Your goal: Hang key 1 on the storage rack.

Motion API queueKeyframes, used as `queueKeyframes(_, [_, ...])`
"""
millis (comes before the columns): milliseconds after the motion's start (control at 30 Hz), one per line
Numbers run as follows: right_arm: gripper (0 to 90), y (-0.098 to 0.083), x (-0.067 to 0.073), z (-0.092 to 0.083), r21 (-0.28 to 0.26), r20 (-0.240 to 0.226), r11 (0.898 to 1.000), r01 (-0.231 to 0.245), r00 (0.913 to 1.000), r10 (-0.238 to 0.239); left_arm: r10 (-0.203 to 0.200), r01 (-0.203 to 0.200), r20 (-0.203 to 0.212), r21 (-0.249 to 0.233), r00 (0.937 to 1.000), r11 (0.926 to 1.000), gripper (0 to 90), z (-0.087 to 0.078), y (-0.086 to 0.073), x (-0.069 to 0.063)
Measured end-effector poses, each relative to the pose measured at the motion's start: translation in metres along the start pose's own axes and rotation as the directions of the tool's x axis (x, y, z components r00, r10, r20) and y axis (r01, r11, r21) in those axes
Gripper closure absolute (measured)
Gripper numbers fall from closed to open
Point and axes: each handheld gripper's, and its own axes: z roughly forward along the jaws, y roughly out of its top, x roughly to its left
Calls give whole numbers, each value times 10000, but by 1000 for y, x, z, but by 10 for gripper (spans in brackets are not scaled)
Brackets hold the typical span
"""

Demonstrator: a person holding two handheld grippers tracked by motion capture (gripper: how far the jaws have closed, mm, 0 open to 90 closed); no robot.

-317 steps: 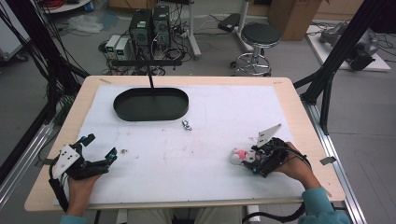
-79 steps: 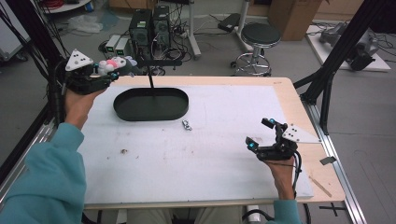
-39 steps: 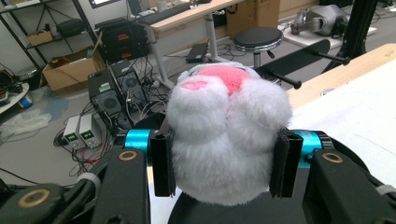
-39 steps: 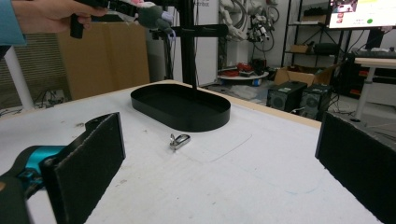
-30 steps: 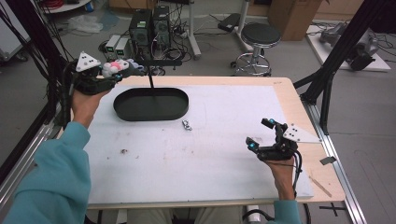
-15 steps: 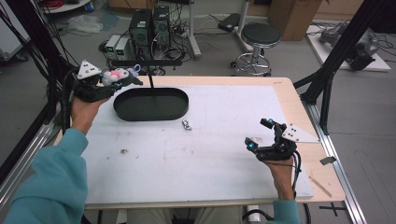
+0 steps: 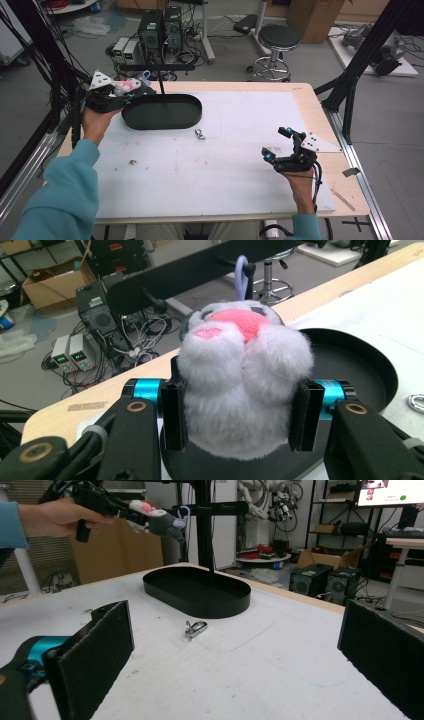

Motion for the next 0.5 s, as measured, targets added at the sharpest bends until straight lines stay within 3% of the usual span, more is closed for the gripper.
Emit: queueKeyframes(500, [7, 0, 0, 1, -5, 11, 10000, 37, 10000, -37, -493, 490, 75, 350, 9988, 9982, 534, 25, -10, 0])
